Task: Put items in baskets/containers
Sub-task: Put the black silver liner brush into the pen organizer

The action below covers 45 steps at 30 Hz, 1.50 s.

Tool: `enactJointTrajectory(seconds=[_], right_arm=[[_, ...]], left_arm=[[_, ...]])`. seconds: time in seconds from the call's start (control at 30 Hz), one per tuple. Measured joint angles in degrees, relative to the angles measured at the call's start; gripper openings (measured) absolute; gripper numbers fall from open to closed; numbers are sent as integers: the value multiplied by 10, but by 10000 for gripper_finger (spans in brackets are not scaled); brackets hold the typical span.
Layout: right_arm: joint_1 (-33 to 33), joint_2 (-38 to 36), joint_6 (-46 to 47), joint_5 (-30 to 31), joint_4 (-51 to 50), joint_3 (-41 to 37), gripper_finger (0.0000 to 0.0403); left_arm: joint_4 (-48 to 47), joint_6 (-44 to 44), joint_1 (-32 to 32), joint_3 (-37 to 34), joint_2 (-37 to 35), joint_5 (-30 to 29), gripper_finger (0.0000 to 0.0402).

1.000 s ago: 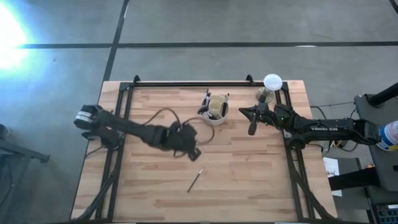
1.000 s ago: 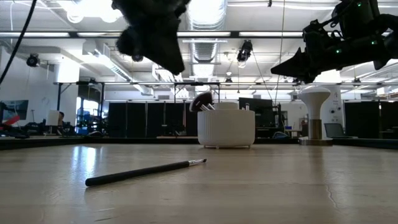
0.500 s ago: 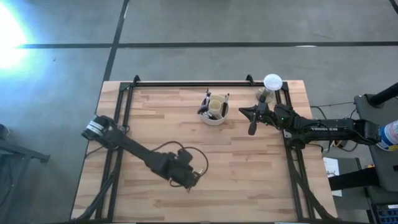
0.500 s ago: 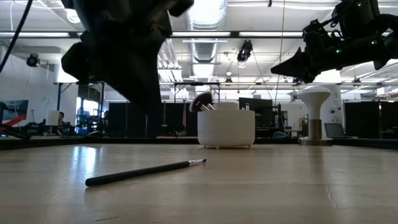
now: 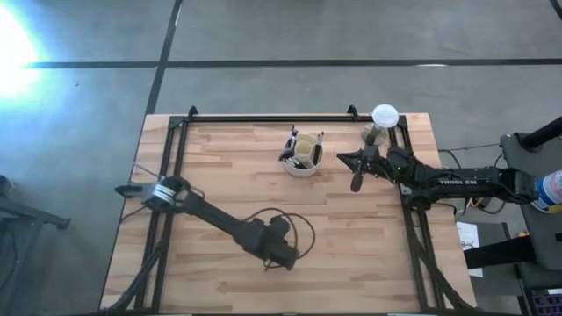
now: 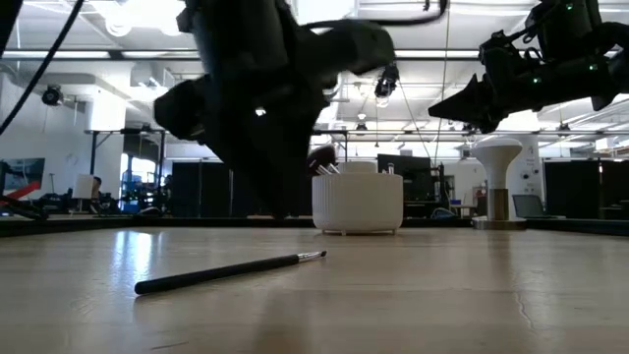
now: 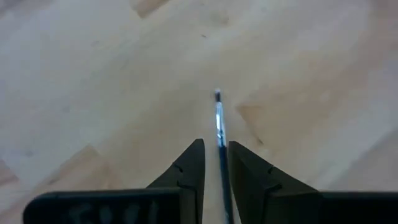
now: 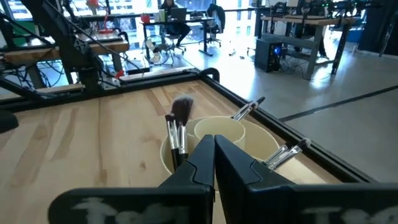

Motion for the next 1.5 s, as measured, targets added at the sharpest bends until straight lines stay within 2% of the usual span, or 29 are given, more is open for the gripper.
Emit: enactJointTrajectory(seconds=[0.1,0.27,0.6,0.73,0.87,0.97,1.1,1.27,1.37,1.5], right_arm=[[4,0,4,0,-1,0,8],[16,0,4,0,-2,0,8],[45,0,3,-2,-5,0,8],[58,0,1,-3,-6,-2,8],[70,0,1,-3,-7,-4,8],[79,0,1,-3,-7,-11,8],[86,0,3,-3,-7,-23,8],[86,0,16,-4,-7,-40,8],[86,0,21,-4,-6,-45,8],[87,0,22,-16,-6,-46,8]], left_arm=[[-39,1,3,44,35,-5,74],[-36,2,7,83,75,-13,98],[-58,-49,12,80,93,-19,102],[-61,-56,12,80,95,-22,82],[-63,-59,12,80,98,-31,37],[-54,-77,8,71,98,-56,8],[-65,-91,-3,68,97,-88,5],[-83,-132,-26,38,65,-161,2],[-58,-138,-40,-4,24,-211,1],[52,-130,-46,-105,-31,-270,0]])
